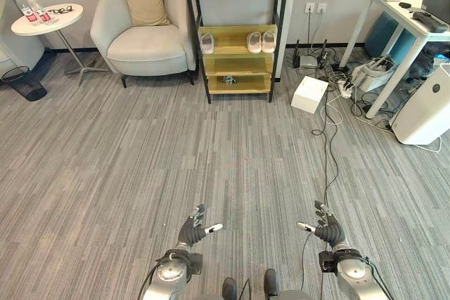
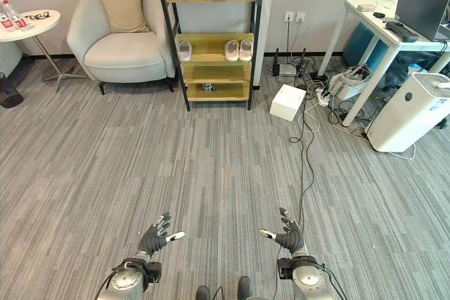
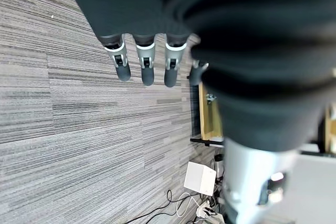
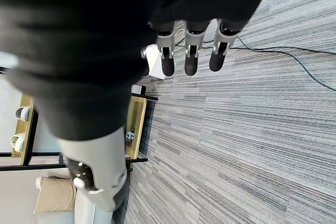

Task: Arrange the slippers neatly on the shoe rack.

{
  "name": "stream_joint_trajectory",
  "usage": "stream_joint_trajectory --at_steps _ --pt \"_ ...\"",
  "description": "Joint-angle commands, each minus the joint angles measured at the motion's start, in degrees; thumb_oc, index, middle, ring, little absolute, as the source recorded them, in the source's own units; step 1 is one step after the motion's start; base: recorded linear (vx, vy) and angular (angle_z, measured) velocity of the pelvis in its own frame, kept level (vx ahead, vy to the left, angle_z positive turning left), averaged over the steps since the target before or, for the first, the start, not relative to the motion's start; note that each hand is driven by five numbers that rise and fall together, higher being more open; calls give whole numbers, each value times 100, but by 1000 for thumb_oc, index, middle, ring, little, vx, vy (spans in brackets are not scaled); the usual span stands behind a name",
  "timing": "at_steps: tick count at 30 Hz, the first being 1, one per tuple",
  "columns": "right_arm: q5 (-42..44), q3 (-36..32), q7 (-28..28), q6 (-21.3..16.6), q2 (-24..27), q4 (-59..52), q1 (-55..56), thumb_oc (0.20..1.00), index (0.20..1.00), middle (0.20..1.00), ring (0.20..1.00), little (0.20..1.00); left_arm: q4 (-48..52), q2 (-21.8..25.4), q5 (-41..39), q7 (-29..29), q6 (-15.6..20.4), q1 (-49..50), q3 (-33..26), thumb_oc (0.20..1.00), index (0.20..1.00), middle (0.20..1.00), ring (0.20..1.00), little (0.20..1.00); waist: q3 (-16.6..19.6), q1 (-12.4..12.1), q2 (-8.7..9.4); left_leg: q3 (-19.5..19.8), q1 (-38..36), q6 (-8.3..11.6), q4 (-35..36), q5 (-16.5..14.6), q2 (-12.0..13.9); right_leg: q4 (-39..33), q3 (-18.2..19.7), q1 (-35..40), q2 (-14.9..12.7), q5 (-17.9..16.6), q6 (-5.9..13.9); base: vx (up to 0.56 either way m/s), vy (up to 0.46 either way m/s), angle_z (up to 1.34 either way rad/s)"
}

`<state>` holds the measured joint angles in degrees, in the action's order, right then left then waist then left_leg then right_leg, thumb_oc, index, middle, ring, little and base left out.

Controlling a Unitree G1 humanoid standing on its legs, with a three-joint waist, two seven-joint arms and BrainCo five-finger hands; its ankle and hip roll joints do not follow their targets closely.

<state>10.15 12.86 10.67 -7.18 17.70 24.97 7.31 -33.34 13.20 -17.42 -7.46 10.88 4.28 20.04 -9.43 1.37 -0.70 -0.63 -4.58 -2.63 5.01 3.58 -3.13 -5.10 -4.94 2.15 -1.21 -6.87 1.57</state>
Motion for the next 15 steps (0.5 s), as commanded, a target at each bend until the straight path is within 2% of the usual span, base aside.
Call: stream_joint_trajectory --at_steps 1,15 --pt "46 0 -9 -230 -47 55 -255 1000 1000 1000 1000 1000 -5 16 -139 -50 197 -301 -93 1000 1000 1000 1000 1000 -13 96 63 263 -293 -16 -1 -1094 -24 10 -85 747 -19 1556 143 0 0 0" --pt "84 99 -6 -204 -91 143 -270 1000 1000 1000 1000 1000 -138 -35 -307 -81 189 -266 -77 1000 1000 1000 1000 1000 28 83 67 280 -288 -17 -1 -1094 -34 10 -99 742 -23 1543 154 0 0 0"
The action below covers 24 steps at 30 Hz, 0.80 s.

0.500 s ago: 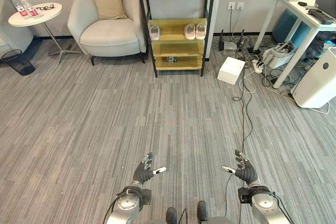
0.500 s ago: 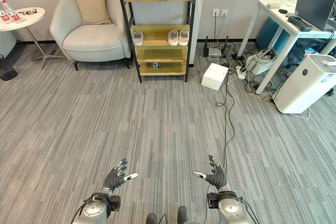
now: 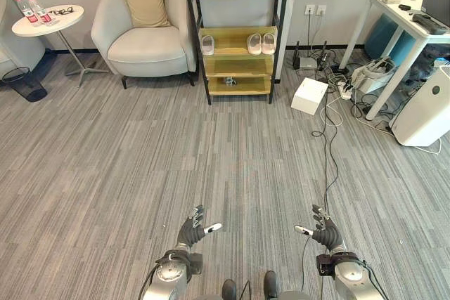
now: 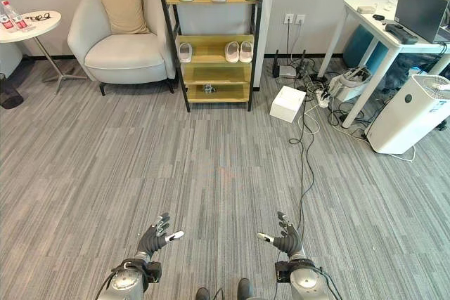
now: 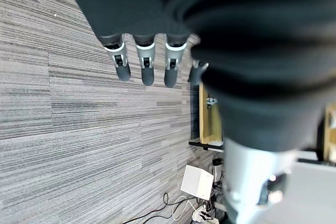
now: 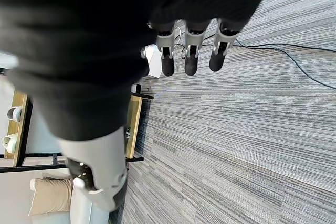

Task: Arrange the slippers neatly on the shoe rack.

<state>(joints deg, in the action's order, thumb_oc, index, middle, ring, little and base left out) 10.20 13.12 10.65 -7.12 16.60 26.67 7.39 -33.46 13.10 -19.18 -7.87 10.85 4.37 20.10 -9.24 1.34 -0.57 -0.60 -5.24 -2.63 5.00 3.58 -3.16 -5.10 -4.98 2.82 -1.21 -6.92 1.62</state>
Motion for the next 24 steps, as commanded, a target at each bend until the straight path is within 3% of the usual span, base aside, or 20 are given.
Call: stream_joint_trajectory --at_steps 1,24 --pt "79 73 -4 -210 20 -26 -279 1000 1000 1000 1000 1000 -126 -26 -131 -40 193 -275 -83 1000 1000 1000 1000 1000 9 87 54 277 -222 -17 0 -1094 -31 10 -95 675 -23 1549 149 0 0 0" --pt "148 162 -48 -189 15 50 -296 1000 1000 1000 1000 1000 -125 -17 -190 -13 174 -231 -88 1000 1000 1000 1000 1000 -30 72 97 288 -184 -11 0 -1099 -35 10 -122 624 -20 1555 161 1 0 0"
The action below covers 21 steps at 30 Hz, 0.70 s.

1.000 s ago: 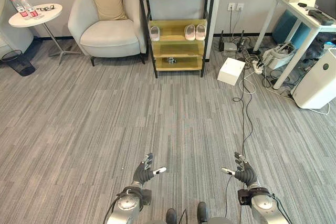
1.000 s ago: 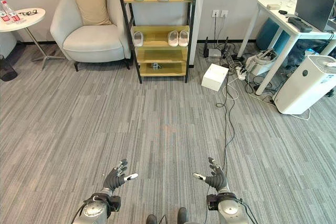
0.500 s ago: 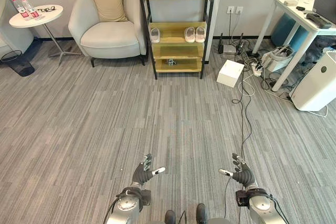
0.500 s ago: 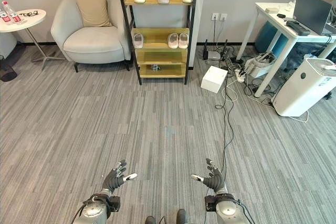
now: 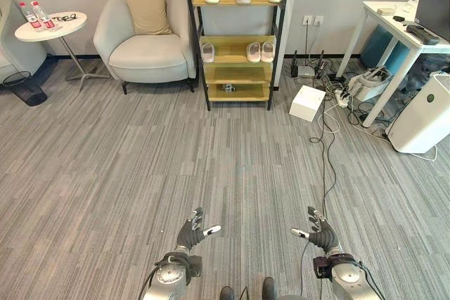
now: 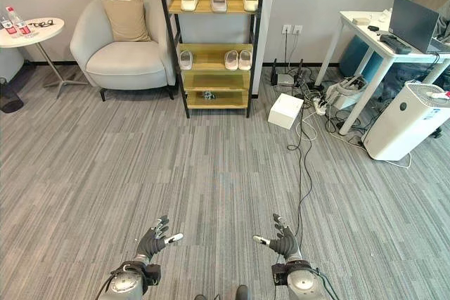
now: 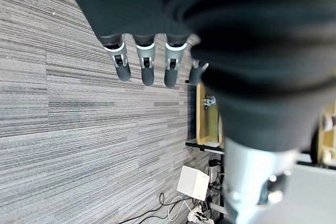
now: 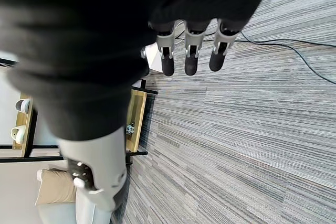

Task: Arrange the slippers neatly on the shoe rack.

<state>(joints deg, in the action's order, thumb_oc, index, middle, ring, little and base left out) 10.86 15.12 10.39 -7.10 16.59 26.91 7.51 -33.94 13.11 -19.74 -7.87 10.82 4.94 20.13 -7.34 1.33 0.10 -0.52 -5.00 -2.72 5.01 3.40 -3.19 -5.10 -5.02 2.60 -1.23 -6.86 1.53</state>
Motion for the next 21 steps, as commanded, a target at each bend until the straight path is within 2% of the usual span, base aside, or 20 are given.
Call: stream_joint_trajectory --at_steps 1,21 --pt "85 -48 -28 -183 28 -32 -292 1000 1000 1000 1000 1000 -59 -7 -138 -8 167 -270 -102 1000 1000 1000 1000 1000 -228 70 36 284 -202 -4 -1 -1082 -36 10 -123 644 -19 1548 177 0 0 0" --pt "57 7 -18 -183 -25 61 -319 1000 1000 1000 1000 1000 -151 -28 -179 15 160 -296 -84 1000 1000 1000 1000 1000 -218 69 49 256 -262 -5 -1 -1126 -34 10 -121 690 -23 1581 179 0 0 0"
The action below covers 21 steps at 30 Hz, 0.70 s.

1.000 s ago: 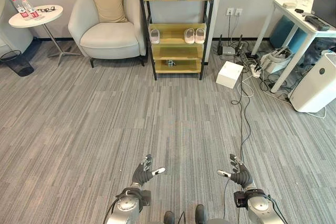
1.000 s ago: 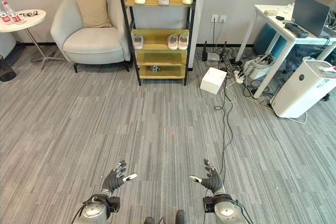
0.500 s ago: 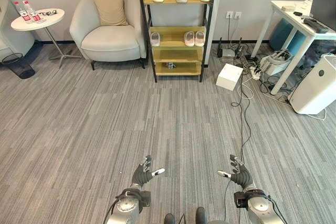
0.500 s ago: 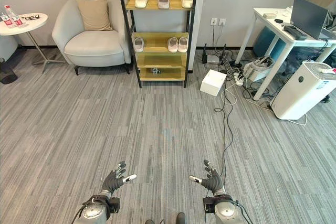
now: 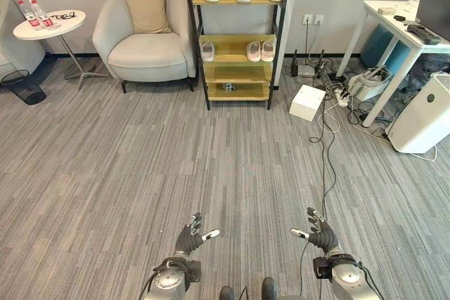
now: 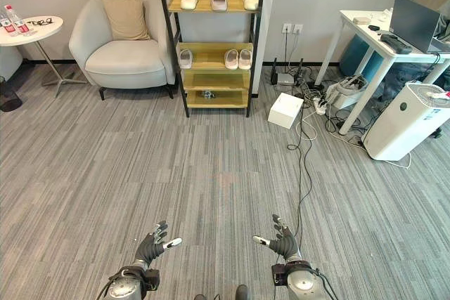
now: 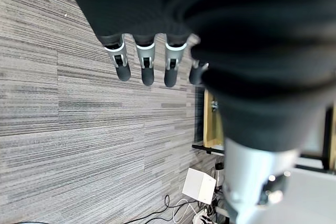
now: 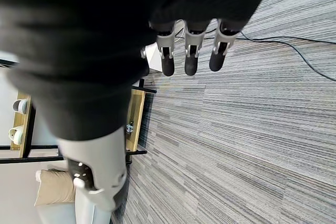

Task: Arrange the slippers neatly on the shoe rack.

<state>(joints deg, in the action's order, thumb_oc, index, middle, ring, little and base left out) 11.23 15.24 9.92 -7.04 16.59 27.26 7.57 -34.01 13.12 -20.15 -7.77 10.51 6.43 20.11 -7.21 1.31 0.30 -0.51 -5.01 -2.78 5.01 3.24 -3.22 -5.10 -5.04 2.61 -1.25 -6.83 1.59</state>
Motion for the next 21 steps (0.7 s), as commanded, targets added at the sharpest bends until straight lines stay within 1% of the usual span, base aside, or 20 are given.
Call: stream_joint_trajectory --at_steps 1,8,11,12,13,14,16,17,18,19,20,21 --pt "27 -7 30 -181 -26 40 -338 1000 1000 1000 1000 1000 -161 -34 -142 6 188 -452 -85 1000 1000 1000 1000 1000 -231 76 28 254 -253 0 -1 -1107 -30 10 -119 677 -22 1570 175 0 0 0" --pt "27 -7 -1 -148 -10 102 -370 1000 1000 1000 1000 1000 -170 14 -93 11 171 -432 -135 1000 1000 1000 1000 1000 -237 51 69 256 -181 -20 -1 -1110 -48 10 -126 603 -31 1541 212 23 41 0" --pt "12 -85 26 -137 19 104 -428 1000 1000 1000 1000 1000 -182 83 -73 -12 171 -393 -221 1000 1000 1000 1000 1000 -227 12 100 306 -152 -113 -1 -1151 -93 118 -152 573 -78 1529 274 53 152 0" --pt "2 -110 31 -133 24 107 -454 1000 1000 1000 1000 1000 -194 105 -89 -20 175 -401 -238 1000 1000 1000 1000 1000 -253 0 83 317 -121 -154 -45 -1163 -95 509 -162 381 -100 1622 302 -2 235 0" --pt "25 -151 75 -120 -2 154 -544 1000 1000 1000 1000 1000 -275 116 -115 -64 183 -448 -273 1000 1000 1000 1000 1000 -379 -6 64 312 -49 -205 -210 -1223 -108 1471 -194 -82 -162 1700 456 -23 182 -6" --pt "25 -151 75 -121 -3 154 -545 1000 1000 1000 1000 1000 -275 116 -115 -64 183 -449 -274 1000 1000 1000 1000 1000 -372 -8 68 309 -38 -206 -216 -1225 -112 1495 -190 -103 -167 1711 457 -26 188 -10" --pt "30 -169 104 -97 -24 131 -583 1000 1000 1000 1000 1000 -293 145 -110 -100 199 -487 -307 1000 1000 1000 1000 1000 -518 1 77 302 -81 -284 -268 -1257 -172 2538 -241 -554 -322 1549 664 30 154 -2" --pt "27 -183 93 -105 -19 101 -547 1000 1000 1000 1000 1000 -302 178 -80 -108 204 -536 -289 1000 1000 1000 1000 1000 -655 45 77 328 -173 -344 -286 -1278 -227 3414 -204 -948 -436 1290 749 57 128 -3" --pt "27 -183 93 -105 -19 101 -548 1000 1000 1000 1000 1000 -302 179 -80 -108 204 -536 -288 1000 1000 1000 1000 1000 -651 41 83 324 -168 -346 -287 -1277 -234 3432 -197 -962 -443 1298 750 183 108 -1" --pt "39 -210 84 -100 -12 -6 -510 1000 1000 1000 1000 1000 -236 199 -71 -79 215 -568 -301 1000 1000 1000 1000 1000 -700 20 55 284 -407 -322 -148 -1344 -188 3273 -349 -1109 -455 1470 596 140 24 15" --pt "39 -210 84 -99 -11 -8 -508 1000 1000 1000 1000 1000 -235 198 -71 -79 215 -567 -300 1000 1000 1000 1000 1000 -714 24 43 290 -435 -318 -133 -1343 -172 3244 -361 -1073 -440 1462 591 230 2 16" --pt "33 -204 65 -102 -1 -34 -488 1000 1000 1000 1000 1000 -212 202 -78 -72 220 -590 -284 1000 1000 1000 1000 1000 -729 7 16 228 -508 -287 -86 -1376 -121 2665 -497 -1027 -369 1499 494 143 -49 4"
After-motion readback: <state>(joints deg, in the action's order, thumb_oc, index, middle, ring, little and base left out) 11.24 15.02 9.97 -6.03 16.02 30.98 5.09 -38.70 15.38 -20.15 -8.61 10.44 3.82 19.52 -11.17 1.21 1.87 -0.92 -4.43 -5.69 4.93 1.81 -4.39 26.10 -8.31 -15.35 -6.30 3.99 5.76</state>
